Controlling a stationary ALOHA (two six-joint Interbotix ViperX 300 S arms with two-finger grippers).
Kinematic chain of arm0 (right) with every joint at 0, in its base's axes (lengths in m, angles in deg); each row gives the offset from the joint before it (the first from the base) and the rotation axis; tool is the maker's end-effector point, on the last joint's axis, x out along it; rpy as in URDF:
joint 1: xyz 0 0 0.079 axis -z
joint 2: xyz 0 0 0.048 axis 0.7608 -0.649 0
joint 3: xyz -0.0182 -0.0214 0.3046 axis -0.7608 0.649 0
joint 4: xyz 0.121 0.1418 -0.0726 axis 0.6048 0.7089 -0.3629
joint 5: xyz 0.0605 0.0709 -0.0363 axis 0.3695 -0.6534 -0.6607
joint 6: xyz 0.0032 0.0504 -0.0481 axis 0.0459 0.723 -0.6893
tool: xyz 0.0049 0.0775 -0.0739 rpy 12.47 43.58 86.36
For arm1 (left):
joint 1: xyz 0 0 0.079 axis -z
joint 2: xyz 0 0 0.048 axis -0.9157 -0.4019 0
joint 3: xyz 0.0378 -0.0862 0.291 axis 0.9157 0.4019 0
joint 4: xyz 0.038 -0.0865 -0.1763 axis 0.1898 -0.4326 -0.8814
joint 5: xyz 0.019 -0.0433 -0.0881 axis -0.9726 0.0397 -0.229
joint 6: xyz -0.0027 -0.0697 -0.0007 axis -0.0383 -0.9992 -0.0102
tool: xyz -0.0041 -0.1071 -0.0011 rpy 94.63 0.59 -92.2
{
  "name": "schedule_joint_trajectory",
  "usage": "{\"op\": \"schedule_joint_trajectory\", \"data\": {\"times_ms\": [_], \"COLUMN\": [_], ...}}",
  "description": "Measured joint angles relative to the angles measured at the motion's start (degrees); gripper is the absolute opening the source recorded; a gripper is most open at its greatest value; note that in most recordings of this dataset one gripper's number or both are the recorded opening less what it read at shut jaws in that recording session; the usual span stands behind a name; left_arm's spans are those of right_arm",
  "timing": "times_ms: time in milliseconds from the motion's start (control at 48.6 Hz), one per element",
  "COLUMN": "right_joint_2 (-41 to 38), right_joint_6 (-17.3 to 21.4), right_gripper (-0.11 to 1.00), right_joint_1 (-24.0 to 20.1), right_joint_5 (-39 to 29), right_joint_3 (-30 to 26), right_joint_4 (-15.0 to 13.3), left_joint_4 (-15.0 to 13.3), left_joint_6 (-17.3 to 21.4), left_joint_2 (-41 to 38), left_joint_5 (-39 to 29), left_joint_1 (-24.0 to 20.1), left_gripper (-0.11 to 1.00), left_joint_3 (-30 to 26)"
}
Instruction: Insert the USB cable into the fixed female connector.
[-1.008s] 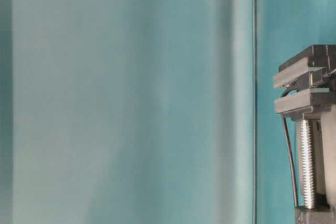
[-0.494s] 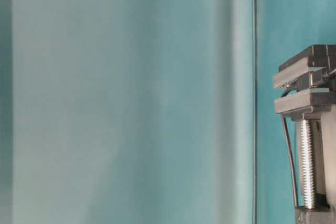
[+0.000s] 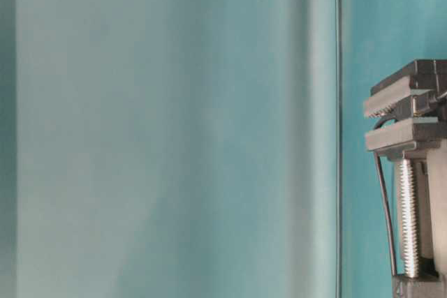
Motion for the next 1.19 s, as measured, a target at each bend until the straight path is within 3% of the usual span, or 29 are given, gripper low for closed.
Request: {"op": "schedule_joint_trajectory", "data": {"times_ms": [350,535,638,885,1193], "right_joint_2": [0.1,0.1,0.0,0.0,0.1], "right_joint_6": [-0.8,-0.8,-0.9,-0.5,-0.5], "right_gripper": [0.17,0.17,0.17,0.17,0.17], "right_joint_1": [0.1,1.1,1.5,1.5,1.5], "right_joint_5": [12.2,14.3,11.2,-3.7,-5.6], "right_joint_3": [1.2,1.4,1.4,1.4,1.3], "right_joint_4": [0.0,0.4,1.1,1.3,0.8], "left_joint_4": [0.0,-0.1,-0.1,0.0,-0.1], "left_joint_6": [0.0,0.0,-0.1,0.0,0.0], "left_joint_2": [0.1,0.0,0.0,0.0,0.0], "left_joint_5": [0.1,0.0,0.0,0.0,0.0], "left_joint_1": [0.0,0.0,0.0,0.0,0.1], "left_gripper": [1.00,1.00,1.00,1.00,1.00], "left_joint_3": [0.0,0.0,0.0,0.1,0.0]}}
